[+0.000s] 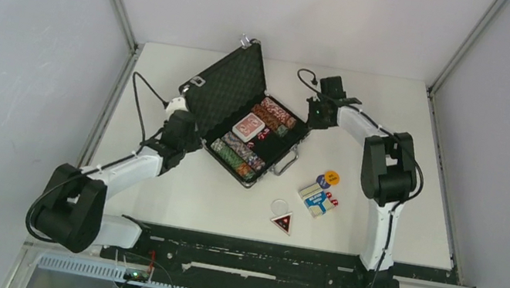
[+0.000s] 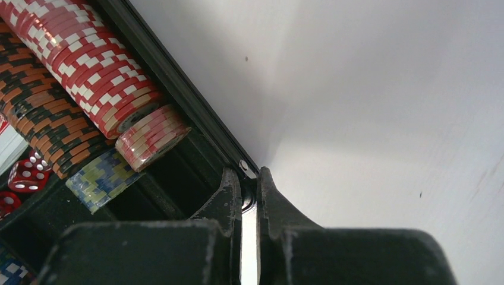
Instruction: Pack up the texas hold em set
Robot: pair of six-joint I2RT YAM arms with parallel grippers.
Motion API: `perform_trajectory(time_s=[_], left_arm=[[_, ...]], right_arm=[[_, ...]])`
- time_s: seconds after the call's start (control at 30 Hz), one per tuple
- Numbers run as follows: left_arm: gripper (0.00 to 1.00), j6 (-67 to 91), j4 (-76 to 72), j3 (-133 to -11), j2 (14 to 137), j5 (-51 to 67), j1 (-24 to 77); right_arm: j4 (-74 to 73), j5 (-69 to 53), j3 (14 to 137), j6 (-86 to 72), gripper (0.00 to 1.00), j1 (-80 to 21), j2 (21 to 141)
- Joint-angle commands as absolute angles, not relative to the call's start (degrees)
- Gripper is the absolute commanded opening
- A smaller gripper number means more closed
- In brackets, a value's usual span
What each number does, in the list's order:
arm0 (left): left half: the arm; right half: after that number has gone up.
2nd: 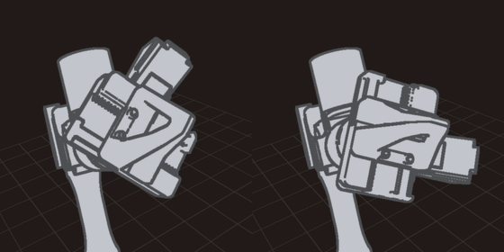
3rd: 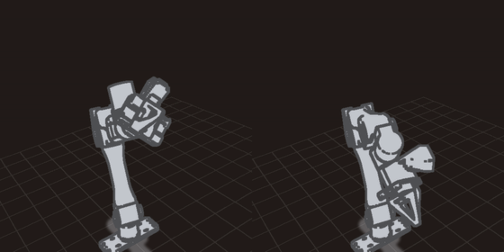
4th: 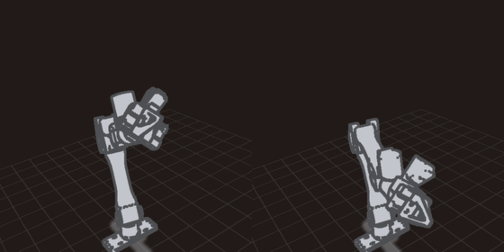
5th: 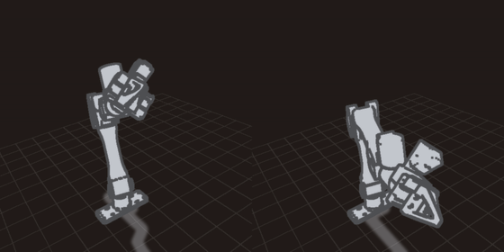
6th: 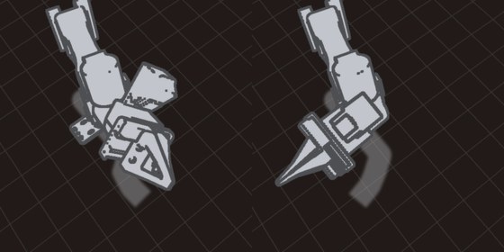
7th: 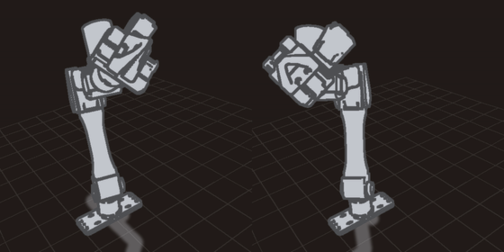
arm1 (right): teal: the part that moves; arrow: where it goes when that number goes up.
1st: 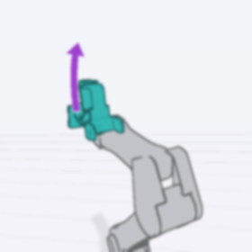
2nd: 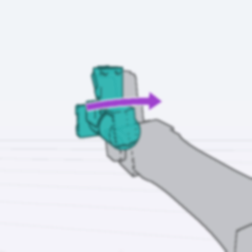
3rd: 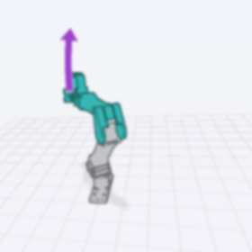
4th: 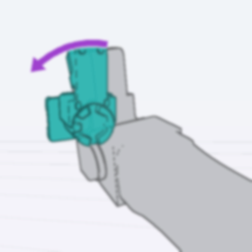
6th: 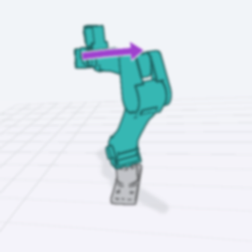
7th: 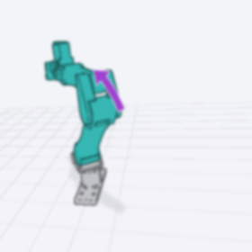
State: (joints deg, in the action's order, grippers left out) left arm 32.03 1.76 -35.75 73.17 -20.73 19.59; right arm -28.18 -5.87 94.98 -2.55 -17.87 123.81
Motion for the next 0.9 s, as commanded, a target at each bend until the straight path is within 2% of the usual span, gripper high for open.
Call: perform_trajectory(time_s=[0.0,0.53,0.87], left_arm=[[0.47,32.74,-0.64,-40.97,76.35,-20.52,18.72],[0.47,33.61,-1.22,-51.53,87.82,-20.22,14.63],[0.48,30.88,-1.88,-59.34,93.90,-18.24,13.00]], right_arm=[[-31.98,-4.69,87.06,-8.30,0.00,-17.41,118.20],[-29.18,-4.95,68.43,-10.92,0.00,-22.01,106.03],[-26.89,-5.91,61.49,-12.92,0.00,-25.54,100.28]])
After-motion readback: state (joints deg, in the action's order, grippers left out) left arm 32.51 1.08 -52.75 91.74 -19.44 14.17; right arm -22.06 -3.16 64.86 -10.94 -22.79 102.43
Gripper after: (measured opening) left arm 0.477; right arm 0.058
